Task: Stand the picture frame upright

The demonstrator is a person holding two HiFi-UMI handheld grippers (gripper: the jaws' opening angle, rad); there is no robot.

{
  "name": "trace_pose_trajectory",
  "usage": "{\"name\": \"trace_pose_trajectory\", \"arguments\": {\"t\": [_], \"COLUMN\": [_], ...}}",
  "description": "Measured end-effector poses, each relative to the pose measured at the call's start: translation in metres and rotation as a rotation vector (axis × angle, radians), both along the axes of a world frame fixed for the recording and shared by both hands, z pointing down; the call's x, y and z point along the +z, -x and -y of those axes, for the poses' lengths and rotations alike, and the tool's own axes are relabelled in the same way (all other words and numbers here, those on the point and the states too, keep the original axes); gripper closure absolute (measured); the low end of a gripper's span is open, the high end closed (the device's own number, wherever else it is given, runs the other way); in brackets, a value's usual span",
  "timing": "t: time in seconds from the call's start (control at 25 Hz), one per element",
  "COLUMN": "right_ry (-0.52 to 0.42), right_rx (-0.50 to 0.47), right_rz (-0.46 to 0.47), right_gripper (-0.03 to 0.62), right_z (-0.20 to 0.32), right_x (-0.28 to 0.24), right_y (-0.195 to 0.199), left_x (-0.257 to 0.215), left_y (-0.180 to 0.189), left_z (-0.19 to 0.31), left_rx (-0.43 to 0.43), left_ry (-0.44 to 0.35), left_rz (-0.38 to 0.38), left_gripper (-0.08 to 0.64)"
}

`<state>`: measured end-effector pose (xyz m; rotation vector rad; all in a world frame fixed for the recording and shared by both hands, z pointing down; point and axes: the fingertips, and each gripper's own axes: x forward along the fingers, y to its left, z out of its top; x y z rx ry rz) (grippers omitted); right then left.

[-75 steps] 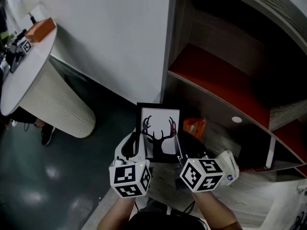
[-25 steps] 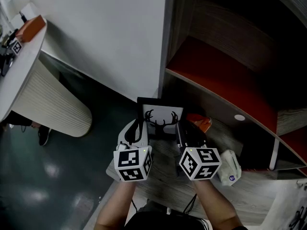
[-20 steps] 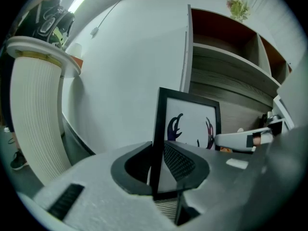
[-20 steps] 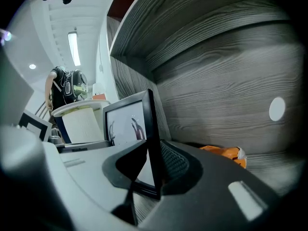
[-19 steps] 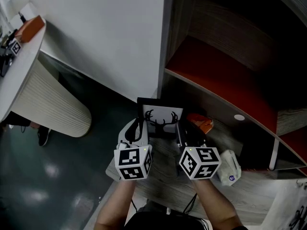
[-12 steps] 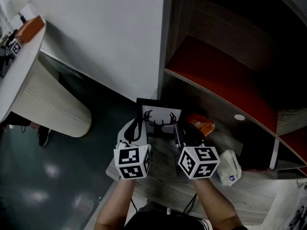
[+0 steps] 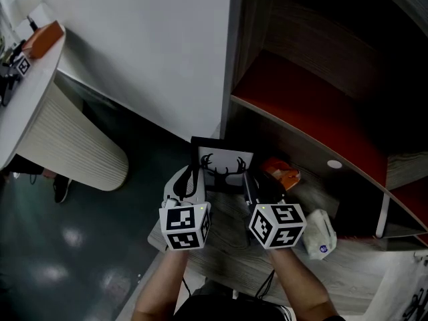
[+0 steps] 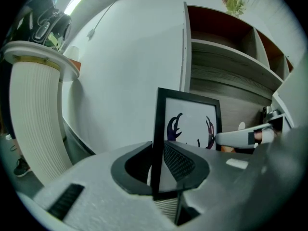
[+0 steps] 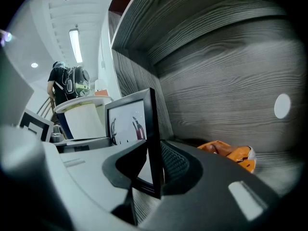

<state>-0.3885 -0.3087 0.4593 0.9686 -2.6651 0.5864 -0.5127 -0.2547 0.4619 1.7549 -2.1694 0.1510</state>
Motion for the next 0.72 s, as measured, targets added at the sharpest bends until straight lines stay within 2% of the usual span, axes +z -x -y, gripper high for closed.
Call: {"name": "trace_pose_trajectory", "arguments": {"t": [0.32,0.48,0.72], "right_ry": [-0.015,-0.023,-0.032], "right_rx": [-0.018,-0.02,-0.009], "right_rz": [0.011,0.008,0.007], "right_gripper": [0.5,0.491,0.489], "right_z": [-0.0022,-0.0042,-0.0073], "right_x": [-0.0046,-0.0066,-0.0096], "right_y": [0.002,0.0016,-0.0033], "left_x": [0.0005,-0.0007,-0.0016], "left_y": [-0.0005,-0.0023,-0.0033], "left_z": [-0.0002,-0.0008,-0.0048], "left_rx": [0.011,0.017,0.014], "left_ry": [0.011,0.008,0.004], "left_rz": [0.003,0.003,0.001], "left_gripper": [0.488,0.457,0.448]}}
